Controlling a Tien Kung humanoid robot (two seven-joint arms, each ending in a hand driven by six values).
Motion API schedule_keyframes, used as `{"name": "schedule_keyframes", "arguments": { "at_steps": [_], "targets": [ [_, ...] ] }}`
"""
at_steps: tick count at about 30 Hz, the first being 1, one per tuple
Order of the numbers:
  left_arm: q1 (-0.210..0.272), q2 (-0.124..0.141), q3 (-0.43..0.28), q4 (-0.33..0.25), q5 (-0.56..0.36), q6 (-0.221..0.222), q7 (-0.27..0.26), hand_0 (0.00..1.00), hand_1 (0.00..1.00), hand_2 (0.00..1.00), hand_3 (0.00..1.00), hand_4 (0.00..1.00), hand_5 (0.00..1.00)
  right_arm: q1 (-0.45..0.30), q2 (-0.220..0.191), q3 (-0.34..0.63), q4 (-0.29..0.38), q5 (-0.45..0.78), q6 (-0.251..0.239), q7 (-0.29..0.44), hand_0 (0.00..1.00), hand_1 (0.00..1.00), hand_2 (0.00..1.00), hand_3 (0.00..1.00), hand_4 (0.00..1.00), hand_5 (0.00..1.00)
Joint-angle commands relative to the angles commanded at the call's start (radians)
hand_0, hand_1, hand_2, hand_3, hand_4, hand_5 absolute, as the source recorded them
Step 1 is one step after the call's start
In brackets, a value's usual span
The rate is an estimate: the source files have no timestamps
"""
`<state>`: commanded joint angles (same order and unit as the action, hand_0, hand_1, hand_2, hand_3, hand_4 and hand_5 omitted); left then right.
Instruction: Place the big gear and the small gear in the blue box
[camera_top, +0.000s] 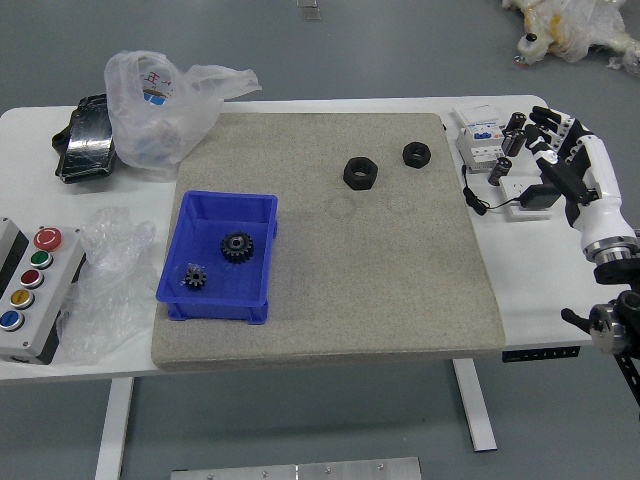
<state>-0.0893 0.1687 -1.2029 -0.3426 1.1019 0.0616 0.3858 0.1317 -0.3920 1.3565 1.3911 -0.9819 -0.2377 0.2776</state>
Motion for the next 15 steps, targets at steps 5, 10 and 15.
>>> {"name": "schedule_keyframes", "arguments": {
  "at_steps": [5, 10, 15],
  "targets": [
    [-0.003, -0.001, 0.008, 0.001, -0.01, 0.003, -0.003, 0.685, 0.582, 0.557, 0.665, 0.649, 0.444, -0.016, 0.001, 0.081, -0.004, 0.035, 0.013, 0.014, 0.725, 0.77, 0.771, 0.714, 0.746, 0.461],
    [-0.003, -0.002, 0.011, 0.001, -0.014, 0.004, -0.004, 0.685, 0.582, 0.558, 0.664, 0.65, 0.443, -0.021, 0.005, 0.101, -0.011, 0.068, 0.023, 0.025, 0.718, 0.765, 0.769, 0.708, 0.756, 0.481],
    [-0.002, -0.002, 0.01, 0.0, -0.014, 0.005, -0.003, 0.685, 0.582, 0.557, 0.664, 0.649, 0.443, -0.027, 0.009, 0.116, -0.015, 0.096, 0.032, 0.035, 0.712, 0.76, 0.764, 0.707, 0.767, 0.501]
  ]
}}
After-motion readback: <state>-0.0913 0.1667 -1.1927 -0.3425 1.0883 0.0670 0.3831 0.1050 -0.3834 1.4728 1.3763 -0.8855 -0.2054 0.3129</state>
